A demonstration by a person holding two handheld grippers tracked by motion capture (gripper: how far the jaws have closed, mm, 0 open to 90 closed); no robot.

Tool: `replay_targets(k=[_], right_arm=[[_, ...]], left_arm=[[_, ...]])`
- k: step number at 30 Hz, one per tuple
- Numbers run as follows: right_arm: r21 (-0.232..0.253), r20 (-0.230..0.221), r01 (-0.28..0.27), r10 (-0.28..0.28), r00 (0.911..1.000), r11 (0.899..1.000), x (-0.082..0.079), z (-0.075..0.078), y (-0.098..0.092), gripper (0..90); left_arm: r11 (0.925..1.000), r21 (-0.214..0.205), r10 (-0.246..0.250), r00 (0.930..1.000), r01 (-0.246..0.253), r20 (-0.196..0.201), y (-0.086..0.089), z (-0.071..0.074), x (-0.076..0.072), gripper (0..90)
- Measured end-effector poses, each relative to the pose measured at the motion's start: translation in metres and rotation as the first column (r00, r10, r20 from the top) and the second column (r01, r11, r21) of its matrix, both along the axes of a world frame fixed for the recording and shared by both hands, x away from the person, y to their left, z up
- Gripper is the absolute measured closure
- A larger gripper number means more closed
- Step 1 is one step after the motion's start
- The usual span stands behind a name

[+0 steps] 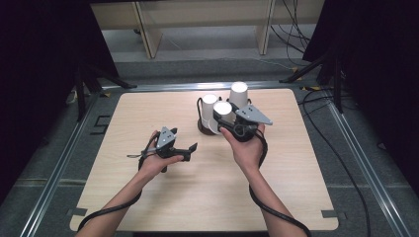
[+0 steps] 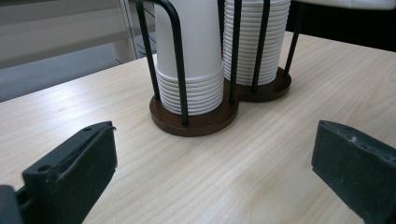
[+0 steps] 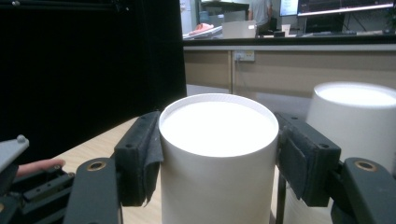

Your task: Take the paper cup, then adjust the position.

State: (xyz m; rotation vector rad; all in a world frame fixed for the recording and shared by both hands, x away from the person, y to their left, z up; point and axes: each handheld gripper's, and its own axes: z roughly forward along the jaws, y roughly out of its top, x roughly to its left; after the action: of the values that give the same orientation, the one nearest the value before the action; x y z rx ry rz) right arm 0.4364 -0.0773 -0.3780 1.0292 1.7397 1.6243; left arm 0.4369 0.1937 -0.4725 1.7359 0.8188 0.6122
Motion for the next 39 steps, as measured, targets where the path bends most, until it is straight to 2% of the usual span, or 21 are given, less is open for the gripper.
replay_targets(k=[3,5,8,10,11,12,13,14,17,19,21,23,24,27,29,30,31,32,33,35,39], right_arm=[[-0.004,0.002,-0.006,0.006,1.0,1.0,-0.007,-0.007,-0.009,35.5],[-0.001,-0.024,-0.01,0.01,0.9997,1.0,-0.012,-0.012,-0.014,35.5],[0.002,-0.03,-0.004,0.004,0.9995,1.0,-0.017,-0.019,-0.02,35.4],[0.005,-0.054,0.001,0.0,0.9985,1.0,-0.021,-0.023,-0.023,35.4],[0.014,-0.051,-0.005,0.005,0.9987,1.0,-0.023,-0.025,-0.024,35.4],[-0.003,-0.042,0.008,-0.008,0.9991,1.0,-0.024,-0.026,-0.026,35.4],[0.01,-0.064,0.015,-0.015,0.9978,1.0,-0.028,-0.028,-0.027,35.4],[0.007,-0.056,0.013,-0.013,0.9984,1.0,-0.028,-0.03,-0.029,35.4],[0.024,-0.077,0.021,-0.019,0.9968,0.999,-0.033,-0.032,-0.033,35.4],[0.018,-0.059,0.027,-0.026,0.9979,0.999,-0.034,-0.032,-0.036,35.4],[0.044,-0.078,0.028,-0.025,0.9966,0.999,-0.035,-0.031,-0.037,35.3],[0.035,-0.065,0.038,-0.035,0.9973,0.999,-0.034,-0.032,-0.039,35.4],[0.051,-0.084,0.034,-0.03,0.996,0.998,-0.036,-0.032,-0.039,35.4],[0.043,-0.082,0.034,-0.03,0.9962,0.998,-0.035,-0.036,-0.042,35.3],[0.086,-0.122,0.036,-0.025,0.9921,0.996,-0.037,-0.038,-0.044,35.2],[0.085,-0.116,0.038,-0.028,0.9928,0.996,-0.037,-0.04,-0.047,35.1],[0.111,-0.145,0.036,-0.02,0.9893,0.993,-0.038,-0.041,-0.049,35.1],[0.111,-0.145,0.046,-0.03,0.9889,0.993,-0.038,-0.042,-0.052,35.1],[0.14,-0.165,0.041,-0.018,0.9862,0.989,-0.04,-0.043,-0.055,35.1],[0.135,-0.168,0.054,-0.031,0.9854,0.989,-0.04,-0.048,-0.06,35.1],[0.202,-0.221,0.081,-0.035,0.9747,0.976,-0.045,-0.052,-0.07,35.0]], left_arm=[[1.0,0.002,-0.006,1.0,0.006,0.006,0.002,0.001,-0.006,0.0],[0.9998,-0.015,-0.012,0.9999,0.012,0.011,0.001,0.0,-0.01,0.0],[0.9998,-0.012,-0.014,0.9999,0.014,0.01,0.001,0.001,-0.016,0.0],[0.9997,-0.019,-0.017,0.9997,0.018,0.016,0.0,0.001,-0.018,0.0],[0.9997,-0.012,-0.02,0.9997,0.02,0.012,0.0,0.001,-0.02,0.0],[0.9996,-0.013,-0.024,0.9996,0.024,0.015,-0.001,0.001,-0.021,0.0],[0.9995,-0.019,-0.026,0.9995,0.026,0.018,-0.001,0.001,-0.022,0.0],[0.9996,-0.01,-0.024,0.9996,0.025,0.011,-0.001,0.002,-0.023,0.0],[0.9994,-0.01,-0.034,0.9993,0.034,0.017,-0.002,0.002,-0.026,0.0],[0.9992,-0.003,-0.039,0.9992,0.039,0.011,-0.002,0.003,-0.03,0.0],[0.9984,-0.01,-0.055,0.9983,0.055,0.019,-0.005,0.001,-0.033,0.0],[0.9981,-0.012,-0.06,0.998,0.06,0.019,-0.007,0.0,-0.036,0.0],[0.9978,-0.015,-0.064,0.9978,0.064,0.018,-0.008,-0.001,-0.037,0.0],[0.997,-0.009,-0.076,0.9971,0.076,0.007,-0.013,-0.003,-0.042,0.0],[0.996,-0.009,-0.089,0.996,0.089,0.007,-0.017,-0.004,-0.044,0.0],[0.9954,-0.003,-0.096,0.9954,0.096,0.005,-0.019,-0.004,-0.045,0.0],[0.9944,-0.019,-0.103,0.9946,0.104,0.012,-0.023,-0.005,-0.045,0.0],[0.9941,-0.007,-0.108,0.9941,0.108,0.003,-0.025,-0.004,-0.047,0.0],[0.9933,-0.007,-0.116,0.9933,0.116,0.006,-0.028,-0.004,-0.047,0.0],[0.992,-0.014,-0.126,0.992,0.126,0.009,-0.033,-0.006,-0.048,0.0],[0.9868,-0.021,-0.161,0.987,0.161,0.004,-0.044,-0.008,-0.053,0.0]])
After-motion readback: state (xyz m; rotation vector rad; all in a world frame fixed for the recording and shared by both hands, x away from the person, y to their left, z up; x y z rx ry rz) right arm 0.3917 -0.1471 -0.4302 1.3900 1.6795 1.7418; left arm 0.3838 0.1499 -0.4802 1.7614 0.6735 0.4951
